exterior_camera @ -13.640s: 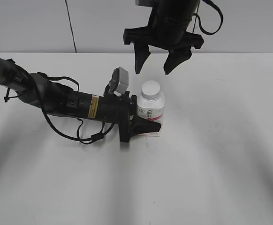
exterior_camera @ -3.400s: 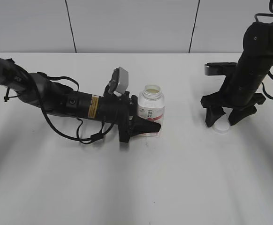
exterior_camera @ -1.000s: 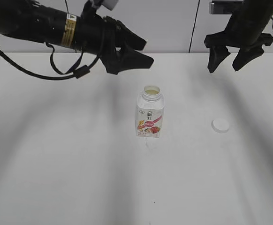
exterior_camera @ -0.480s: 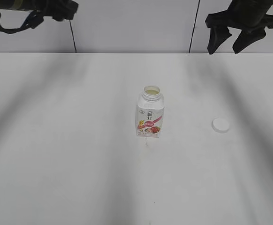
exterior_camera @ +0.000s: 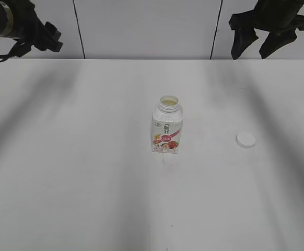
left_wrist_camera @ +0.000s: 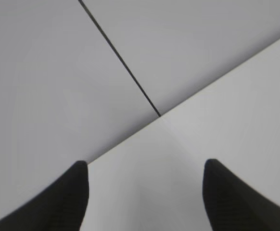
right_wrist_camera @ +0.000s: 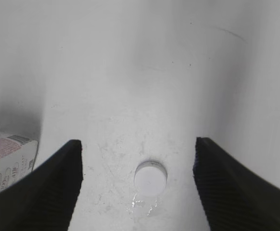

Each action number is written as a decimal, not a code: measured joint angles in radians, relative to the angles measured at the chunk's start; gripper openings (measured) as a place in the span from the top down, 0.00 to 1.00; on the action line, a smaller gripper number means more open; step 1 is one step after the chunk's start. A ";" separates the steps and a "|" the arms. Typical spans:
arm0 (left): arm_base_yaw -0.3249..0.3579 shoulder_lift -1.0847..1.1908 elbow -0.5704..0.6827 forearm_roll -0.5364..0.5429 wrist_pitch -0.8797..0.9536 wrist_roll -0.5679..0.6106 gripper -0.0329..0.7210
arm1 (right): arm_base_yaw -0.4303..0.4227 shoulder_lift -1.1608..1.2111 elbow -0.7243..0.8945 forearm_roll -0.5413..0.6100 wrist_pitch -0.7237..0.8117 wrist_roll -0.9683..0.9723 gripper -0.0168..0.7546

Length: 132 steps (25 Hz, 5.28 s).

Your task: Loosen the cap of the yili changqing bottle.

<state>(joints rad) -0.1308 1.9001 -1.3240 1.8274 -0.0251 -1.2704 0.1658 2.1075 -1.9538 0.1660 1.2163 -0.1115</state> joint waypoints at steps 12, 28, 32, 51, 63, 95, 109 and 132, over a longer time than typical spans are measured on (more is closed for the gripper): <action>0.016 0.000 0.052 -0.138 0.160 0.004 0.35 | 0.000 0.000 0.000 0.000 0.000 -0.008 0.25; 0.009 -0.038 0.052 -1.022 0.456 0.448 0.35 | 0.000 0.000 0.000 0.000 0.001 -0.019 0.25; -0.037 -0.074 0.017 -1.214 0.457 0.620 0.35 | 0.000 -0.001 0.000 0.002 0.001 -0.019 0.25; -0.085 -0.074 -0.248 -1.632 1.056 1.017 0.38 | 0.000 -0.122 0.013 0.000 0.001 0.015 0.25; -0.085 -0.086 -0.248 -1.667 1.241 1.046 0.38 | 0.000 -0.390 0.356 0.000 0.001 0.049 0.25; -0.085 -1.497 0.662 -1.716 1.179 1.074 0.38 | 0.000 -1.478 1.294 -0.032 -0.043 0.047 0.25; -0.085 -1.907 0.768 -1.745 1.162 1.092 0.38 | 0.000 -1.812 1.404 -0.039 -0.147 0.022 0.25; -0.077 -1.907 0.806 -1.858 1.084 1.204 0.38 | 0.000 -2.115 1.440 -0.110 -0.135 0.005 0.25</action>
<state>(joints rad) -0.2078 -0.0070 -0.5182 -0.0311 1.0591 -0.0662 0.1658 -0.0076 -0.5138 0.0563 1.0809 -0.1065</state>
